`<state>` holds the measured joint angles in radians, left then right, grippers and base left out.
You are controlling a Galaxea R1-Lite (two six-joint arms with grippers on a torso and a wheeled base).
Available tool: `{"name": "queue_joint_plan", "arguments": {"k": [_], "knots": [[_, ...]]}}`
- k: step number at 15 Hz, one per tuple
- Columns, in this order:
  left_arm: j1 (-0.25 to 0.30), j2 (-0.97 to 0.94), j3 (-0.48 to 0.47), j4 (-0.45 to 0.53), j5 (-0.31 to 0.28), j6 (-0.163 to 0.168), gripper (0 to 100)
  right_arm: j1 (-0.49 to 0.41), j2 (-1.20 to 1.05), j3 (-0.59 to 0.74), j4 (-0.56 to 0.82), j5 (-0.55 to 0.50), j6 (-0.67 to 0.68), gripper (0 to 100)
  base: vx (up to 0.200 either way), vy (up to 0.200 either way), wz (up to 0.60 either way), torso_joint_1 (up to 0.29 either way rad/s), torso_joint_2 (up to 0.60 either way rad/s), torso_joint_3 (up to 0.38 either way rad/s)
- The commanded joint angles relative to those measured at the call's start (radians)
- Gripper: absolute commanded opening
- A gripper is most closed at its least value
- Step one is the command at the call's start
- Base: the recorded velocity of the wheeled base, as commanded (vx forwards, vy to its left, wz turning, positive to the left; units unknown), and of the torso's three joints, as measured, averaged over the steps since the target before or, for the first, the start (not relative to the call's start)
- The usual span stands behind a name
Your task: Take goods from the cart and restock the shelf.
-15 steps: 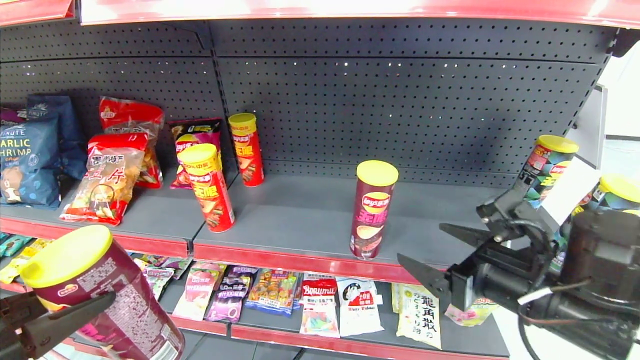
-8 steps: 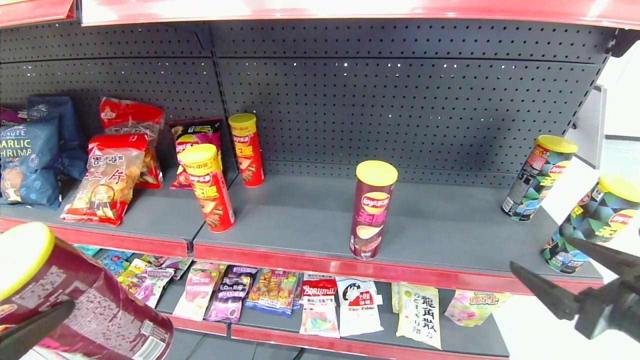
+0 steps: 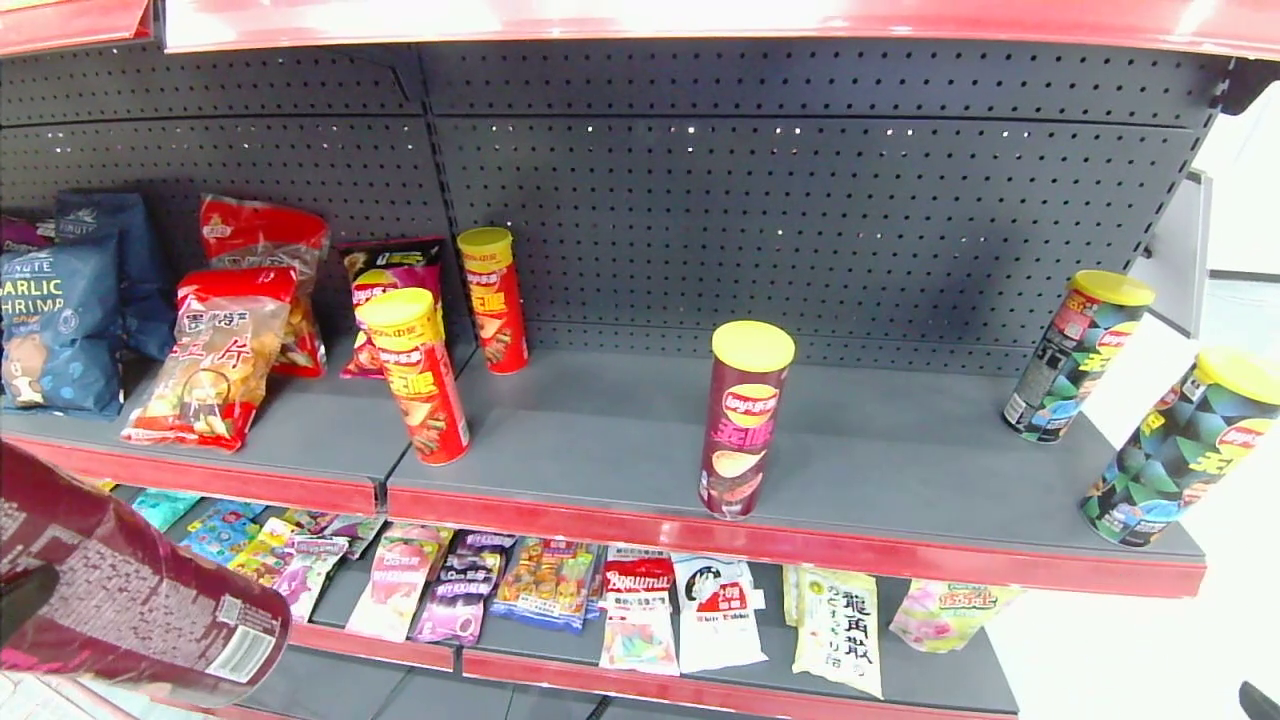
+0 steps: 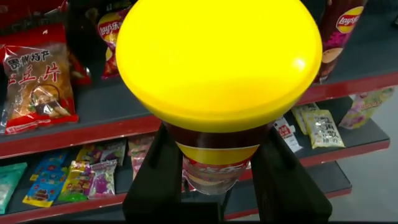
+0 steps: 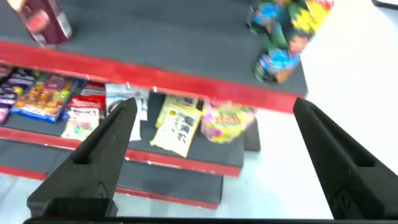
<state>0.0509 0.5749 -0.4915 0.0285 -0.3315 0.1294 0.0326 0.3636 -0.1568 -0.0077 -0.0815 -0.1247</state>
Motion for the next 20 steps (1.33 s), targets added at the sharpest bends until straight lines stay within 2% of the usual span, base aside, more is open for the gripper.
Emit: {"name": "queue_joint_plan", "arguments": {"k": [1, 3, 6, 10, 15, 20], "knots": [[0.000, 0.017, -0.006, 0.001, -0.006, -0.002, 0, -0.020, -0.233, -0.004, 0.123, -0.012, 0.000, 100, 0.000, 0.000, 0.00, 0.000, 0.00, 0.000], [-0.002, 0.042, -0.004, -0.006, -0.023, -0.008, 0, -0.019, -0.310, 0.008, 0.187, -0.037, 0.000, 100, 0.000, 0.000, 0.00, 0.000, 0.00, 0.000], [-0.003, 0.049, -0.018, -0.012, -0.049, -0.014, 0, -0.029, -0.364, 0.036, 0.202, -0.014, 0.003, 100, 0.000, 0.000, 0.00, 0.000, 0.00, 0.000], [-0.002, 0.054, -0.006, -0.012, -0.017, -0.011, 0, -0.029, -0.364, 0.036, 0.204, -0.011, 0.027, 100, 0.000, 0.000, 0.00, 0.000, 0.00, 0.000], [-0.002, 0.059, 0.010, -0.013, -0.023, -0.010, 0, -0.029, -0.364, 0.036, 0.204, -0.011, 0.011, 100, 0.000, 0.000, 0.00, 0.000, 0.00, 0.000], [-0.003, 0.063, 0.005, -0.015, -0.027, -0.010, 0, -0.029, -0.364, 0.036, 0.204, -0.011, 0.010, 100, 0.160, 0.000, 0.00, 0.000, 0.00, 0.003]]}}
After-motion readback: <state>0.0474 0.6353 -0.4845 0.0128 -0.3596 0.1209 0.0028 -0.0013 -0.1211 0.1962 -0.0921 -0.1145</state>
